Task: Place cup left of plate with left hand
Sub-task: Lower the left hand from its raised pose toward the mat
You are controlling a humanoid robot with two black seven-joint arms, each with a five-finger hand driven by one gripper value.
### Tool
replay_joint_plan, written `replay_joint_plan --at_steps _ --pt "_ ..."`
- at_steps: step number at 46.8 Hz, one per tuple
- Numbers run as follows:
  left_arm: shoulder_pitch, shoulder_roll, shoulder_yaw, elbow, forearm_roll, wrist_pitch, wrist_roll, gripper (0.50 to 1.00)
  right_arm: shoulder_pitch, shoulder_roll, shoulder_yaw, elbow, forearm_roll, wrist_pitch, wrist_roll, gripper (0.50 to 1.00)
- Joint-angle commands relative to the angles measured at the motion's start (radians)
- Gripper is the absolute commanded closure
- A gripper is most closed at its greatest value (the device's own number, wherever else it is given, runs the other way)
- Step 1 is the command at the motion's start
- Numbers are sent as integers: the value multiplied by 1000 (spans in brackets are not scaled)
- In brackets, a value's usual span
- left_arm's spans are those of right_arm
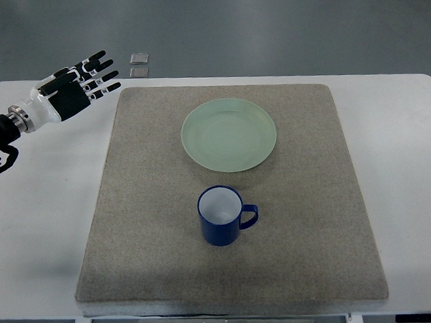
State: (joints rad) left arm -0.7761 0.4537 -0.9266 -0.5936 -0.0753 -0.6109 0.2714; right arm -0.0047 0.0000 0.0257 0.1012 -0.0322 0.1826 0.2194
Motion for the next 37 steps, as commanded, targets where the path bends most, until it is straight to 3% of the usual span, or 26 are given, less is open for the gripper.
replay_joint_plan --at_steps 1,27,33,37 --pt "0 0 -1 0 0 0 0 501 -1 0 0 0 0 0 0 568" --pt "-15 16 31 38 11 0 -18 501 0 0 0 0 0 0 0 568" --pt "-17 37 61 12 95 0 -89 501 0 0 0 0 0 0 0 568" --pt "-5 92 63 -51 202 0 -188 501 0 0 0 0 0 0 0 568"
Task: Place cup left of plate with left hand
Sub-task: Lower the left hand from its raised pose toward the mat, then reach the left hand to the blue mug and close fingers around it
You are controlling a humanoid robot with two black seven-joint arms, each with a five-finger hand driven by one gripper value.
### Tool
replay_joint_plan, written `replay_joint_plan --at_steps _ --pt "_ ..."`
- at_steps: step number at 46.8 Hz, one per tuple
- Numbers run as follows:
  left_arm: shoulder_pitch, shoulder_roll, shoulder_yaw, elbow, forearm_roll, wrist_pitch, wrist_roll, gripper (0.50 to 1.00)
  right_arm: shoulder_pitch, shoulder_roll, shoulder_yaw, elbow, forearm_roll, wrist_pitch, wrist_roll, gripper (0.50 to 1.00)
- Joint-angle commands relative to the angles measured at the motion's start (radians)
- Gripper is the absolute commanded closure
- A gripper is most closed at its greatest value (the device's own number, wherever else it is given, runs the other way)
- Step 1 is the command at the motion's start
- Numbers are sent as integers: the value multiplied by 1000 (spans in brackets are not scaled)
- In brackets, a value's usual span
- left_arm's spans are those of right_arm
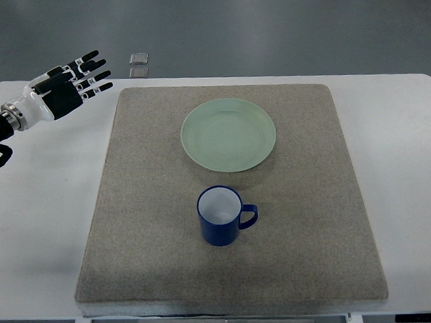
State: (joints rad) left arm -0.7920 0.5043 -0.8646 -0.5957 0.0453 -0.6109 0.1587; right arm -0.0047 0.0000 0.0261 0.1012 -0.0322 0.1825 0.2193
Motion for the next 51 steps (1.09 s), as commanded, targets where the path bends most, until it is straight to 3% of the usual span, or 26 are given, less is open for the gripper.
replay_joint_plan --at_steps 1,6,17,28,35,51 --pt "13 57 1 -70 112 0 -103 501 0 0 -2 0 0 0 0 568" --pt "43 105 12 -148 232 0 -211 501 0 0 0 0 0 0 0 568" --pt "161 184 18 -300 395 0 -332 504 0 0 0 0 0 0 0 568" --pt "250 177 18 -325 556 0 -501 504 0 0 0 0 0 0 0 568" --pt "272 174 33 -351 571 0 -513 504 0 0 0 0 0 0 0 568" --pt "396 181 48 -611 649 0 -536 504 -1 0 0 0 0 0 0 568"
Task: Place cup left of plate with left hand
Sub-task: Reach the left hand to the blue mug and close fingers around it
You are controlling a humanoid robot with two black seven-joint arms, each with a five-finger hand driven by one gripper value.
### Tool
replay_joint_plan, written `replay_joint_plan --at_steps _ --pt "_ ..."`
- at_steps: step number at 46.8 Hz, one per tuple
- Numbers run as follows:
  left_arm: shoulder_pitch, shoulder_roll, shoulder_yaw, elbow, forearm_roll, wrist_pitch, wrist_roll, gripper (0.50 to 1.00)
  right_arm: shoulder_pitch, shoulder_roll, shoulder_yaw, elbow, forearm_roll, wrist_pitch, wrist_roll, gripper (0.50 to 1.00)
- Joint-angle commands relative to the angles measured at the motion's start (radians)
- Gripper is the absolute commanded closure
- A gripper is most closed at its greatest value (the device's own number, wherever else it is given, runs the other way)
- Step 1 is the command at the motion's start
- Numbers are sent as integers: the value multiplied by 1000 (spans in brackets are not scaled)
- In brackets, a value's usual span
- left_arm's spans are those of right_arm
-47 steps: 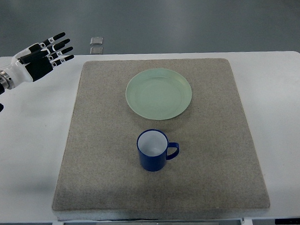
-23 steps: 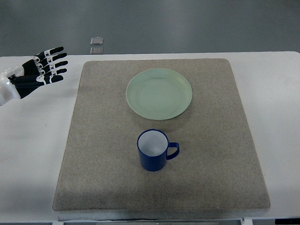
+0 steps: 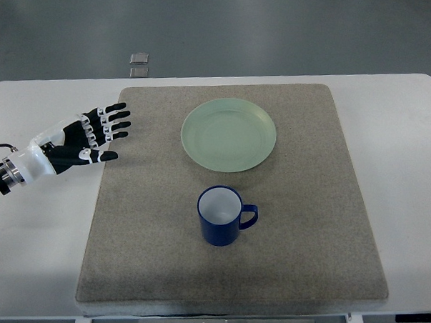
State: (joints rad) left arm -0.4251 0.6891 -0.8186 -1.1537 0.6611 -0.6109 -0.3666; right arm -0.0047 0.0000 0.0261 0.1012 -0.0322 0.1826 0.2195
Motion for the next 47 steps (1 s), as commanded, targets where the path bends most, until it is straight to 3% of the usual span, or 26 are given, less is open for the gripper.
replay_joint_plan --at_steps 1,11,37,47 --pt "41 -5 4 -72 44 0 -14 504 0 0 0 0 0 0 0 568" --pt "101 -52 12 -135 138 0 -22 504 0 0 -2 0 0 0 0 568" --pt "103 -197 56 -123 199 0 -20 504 0 0 0 0 0 0 0 568" --pt "89 -209 59 -106 203 0 -18 504 0 0 0 0 0 0 0 568"
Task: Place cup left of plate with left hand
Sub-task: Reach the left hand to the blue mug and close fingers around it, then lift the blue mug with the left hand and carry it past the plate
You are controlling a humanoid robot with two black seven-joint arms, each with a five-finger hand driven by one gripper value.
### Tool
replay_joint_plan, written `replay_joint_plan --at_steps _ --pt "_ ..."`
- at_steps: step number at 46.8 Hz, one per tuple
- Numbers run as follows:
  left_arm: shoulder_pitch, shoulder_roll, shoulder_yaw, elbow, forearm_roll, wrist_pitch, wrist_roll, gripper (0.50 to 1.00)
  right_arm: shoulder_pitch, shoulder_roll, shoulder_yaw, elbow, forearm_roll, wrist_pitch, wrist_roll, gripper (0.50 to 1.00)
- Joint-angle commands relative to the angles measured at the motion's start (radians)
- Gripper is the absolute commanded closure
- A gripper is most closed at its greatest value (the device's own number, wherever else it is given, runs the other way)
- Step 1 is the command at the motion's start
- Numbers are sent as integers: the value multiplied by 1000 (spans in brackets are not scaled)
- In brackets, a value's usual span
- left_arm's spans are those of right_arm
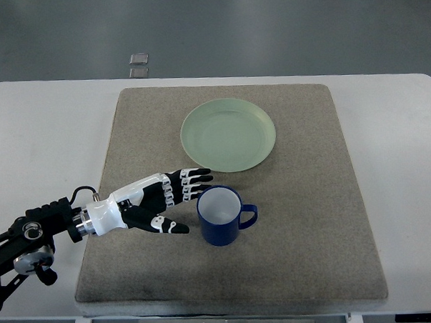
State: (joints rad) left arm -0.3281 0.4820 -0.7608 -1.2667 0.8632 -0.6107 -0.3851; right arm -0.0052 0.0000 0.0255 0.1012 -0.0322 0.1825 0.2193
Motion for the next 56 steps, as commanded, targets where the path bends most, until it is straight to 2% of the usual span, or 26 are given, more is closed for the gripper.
replay_joint_plan --at_steps 1,48,56 --pt "-11 -2 3 10 0 0 0 504 1 0 -1 0 0 0 0 568" --pt "-100 -95 94 61 40 0 5 512 1 0 1 0 0 0 0 568" --pt "-109 -97 94 67 40 0 3 529 -1 0 1 0 0 0 0 568"
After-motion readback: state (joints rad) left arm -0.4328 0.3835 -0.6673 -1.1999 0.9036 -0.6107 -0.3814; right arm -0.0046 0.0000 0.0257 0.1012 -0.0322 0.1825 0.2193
